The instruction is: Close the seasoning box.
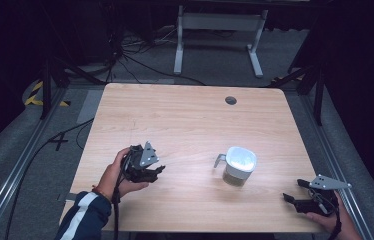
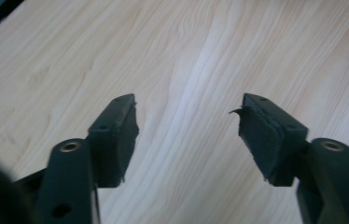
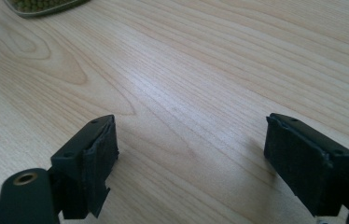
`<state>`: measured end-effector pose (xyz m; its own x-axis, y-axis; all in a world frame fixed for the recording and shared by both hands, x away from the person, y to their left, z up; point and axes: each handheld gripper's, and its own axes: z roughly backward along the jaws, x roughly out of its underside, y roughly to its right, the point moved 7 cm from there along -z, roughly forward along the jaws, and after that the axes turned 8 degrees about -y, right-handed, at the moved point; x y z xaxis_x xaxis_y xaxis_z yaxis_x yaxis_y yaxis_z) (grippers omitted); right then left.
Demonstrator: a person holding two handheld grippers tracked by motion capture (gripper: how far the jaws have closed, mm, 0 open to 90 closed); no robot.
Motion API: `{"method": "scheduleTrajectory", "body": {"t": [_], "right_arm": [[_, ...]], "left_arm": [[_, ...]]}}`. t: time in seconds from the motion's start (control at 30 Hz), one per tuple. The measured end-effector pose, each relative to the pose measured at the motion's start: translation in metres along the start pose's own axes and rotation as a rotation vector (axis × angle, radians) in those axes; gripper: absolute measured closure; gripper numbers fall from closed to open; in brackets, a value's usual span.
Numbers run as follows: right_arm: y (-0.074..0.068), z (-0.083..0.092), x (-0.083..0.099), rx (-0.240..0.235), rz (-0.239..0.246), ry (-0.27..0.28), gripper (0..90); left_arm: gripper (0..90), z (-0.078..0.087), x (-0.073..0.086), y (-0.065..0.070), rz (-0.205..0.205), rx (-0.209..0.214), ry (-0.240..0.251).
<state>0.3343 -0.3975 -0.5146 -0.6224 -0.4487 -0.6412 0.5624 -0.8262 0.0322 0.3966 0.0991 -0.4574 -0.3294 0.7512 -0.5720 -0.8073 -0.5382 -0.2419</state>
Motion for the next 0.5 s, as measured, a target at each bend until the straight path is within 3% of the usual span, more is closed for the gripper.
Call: {"method": "scheduleTrajectory", "body": {"t": [0.33,0.37,0.47,0.5], "right_arm": [[0.000,0.000,0.000,0.004,0.001,0.001,17.7],[0.000,0.000,0.000,0.004,0.001,0.001,17.7],[0.000,0.001,0.001,0.005,0.000,-0.002,17.7],[0.000,0.001,0.001,0.004,-0.003,-0.002,17.7]], "left_arm": [[21.9,-0.012,0.069,0.002,0.122,0.072,-0.035],[20.9,-0.012,0.069,0.002,0.122,0.072,-0.035],[20.6,-0.018,0.085,0.002,0.167,0.083,-0.031],[18.2,-0.019,0.093,0.001,0.209,0.101,-0.023]]}}
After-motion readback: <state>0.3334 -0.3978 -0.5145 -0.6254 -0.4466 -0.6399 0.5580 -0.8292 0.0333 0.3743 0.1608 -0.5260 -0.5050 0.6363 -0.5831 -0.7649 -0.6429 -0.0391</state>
